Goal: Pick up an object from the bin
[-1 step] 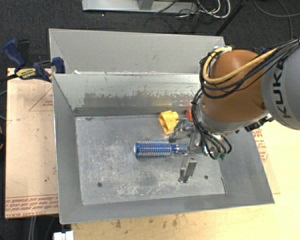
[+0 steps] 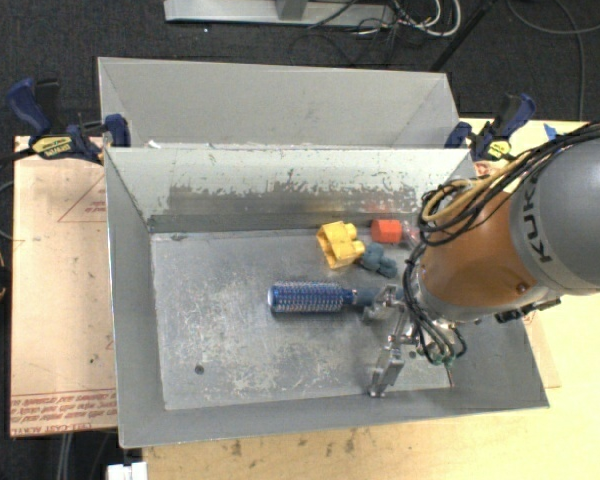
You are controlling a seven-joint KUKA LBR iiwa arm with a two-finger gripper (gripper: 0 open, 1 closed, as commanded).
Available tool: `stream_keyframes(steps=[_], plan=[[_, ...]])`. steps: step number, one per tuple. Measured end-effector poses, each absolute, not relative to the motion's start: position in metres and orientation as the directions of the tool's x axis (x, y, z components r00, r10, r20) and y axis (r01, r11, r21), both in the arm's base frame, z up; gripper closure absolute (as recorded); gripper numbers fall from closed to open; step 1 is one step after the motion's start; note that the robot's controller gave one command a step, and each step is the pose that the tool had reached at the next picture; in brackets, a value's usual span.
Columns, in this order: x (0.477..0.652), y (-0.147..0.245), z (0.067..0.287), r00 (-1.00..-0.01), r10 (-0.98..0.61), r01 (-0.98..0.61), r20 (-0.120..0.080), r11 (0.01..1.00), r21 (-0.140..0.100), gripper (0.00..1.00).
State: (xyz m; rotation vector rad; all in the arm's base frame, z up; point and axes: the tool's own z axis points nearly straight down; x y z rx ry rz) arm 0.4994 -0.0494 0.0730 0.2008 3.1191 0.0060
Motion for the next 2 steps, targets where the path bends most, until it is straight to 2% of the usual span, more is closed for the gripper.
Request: stream_keyframes(steps=[1,2], plan=[[0.567,0.034,0.159,-0.969,0.249,0.249,-0.011,0.969,0.008,0.00],[0.566,0.022,0.071,-0.943,0.332,0.332,-0.013,0.943,0.006,0.00]])
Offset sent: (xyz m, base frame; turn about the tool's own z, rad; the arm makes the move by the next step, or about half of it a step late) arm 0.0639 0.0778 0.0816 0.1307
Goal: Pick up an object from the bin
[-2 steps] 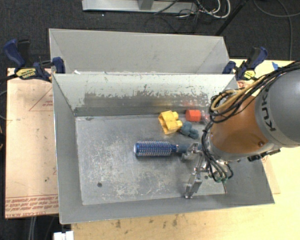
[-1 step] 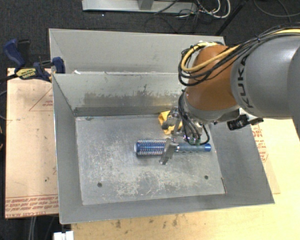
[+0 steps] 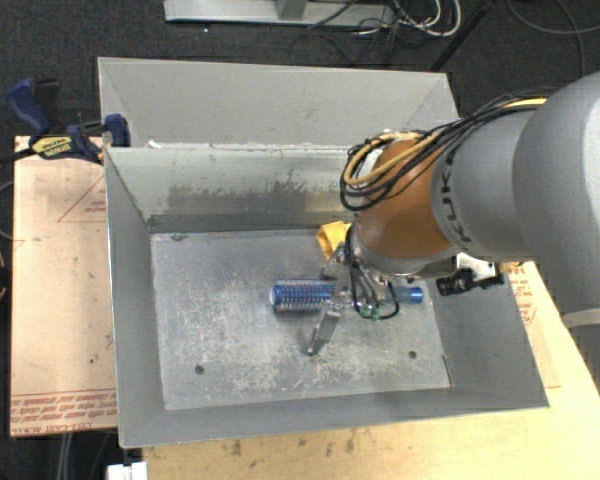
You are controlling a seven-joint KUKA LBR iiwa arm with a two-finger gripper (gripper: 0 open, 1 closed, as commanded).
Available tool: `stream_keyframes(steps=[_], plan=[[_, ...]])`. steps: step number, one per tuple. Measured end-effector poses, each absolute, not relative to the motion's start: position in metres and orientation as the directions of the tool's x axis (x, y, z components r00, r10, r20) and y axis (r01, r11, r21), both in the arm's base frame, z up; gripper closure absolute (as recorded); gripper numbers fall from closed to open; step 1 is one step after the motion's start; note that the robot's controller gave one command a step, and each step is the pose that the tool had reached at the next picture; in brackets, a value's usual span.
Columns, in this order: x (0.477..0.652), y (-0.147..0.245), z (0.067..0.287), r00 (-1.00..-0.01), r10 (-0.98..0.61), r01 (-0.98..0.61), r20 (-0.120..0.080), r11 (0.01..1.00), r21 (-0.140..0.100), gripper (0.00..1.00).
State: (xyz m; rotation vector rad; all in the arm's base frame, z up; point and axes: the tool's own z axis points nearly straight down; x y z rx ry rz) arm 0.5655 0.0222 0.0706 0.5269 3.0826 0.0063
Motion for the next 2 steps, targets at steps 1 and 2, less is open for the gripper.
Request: stream_keyframes(steps=[1,2], plan=[[0.568,0.021,0.075,-0.943,0.332,0.332,-0.020,0.943,0.007,1.00],[0.556,0.050,0.222,-0.956,0.293,0.293,-0.008,0.956,0.005,1.00]])
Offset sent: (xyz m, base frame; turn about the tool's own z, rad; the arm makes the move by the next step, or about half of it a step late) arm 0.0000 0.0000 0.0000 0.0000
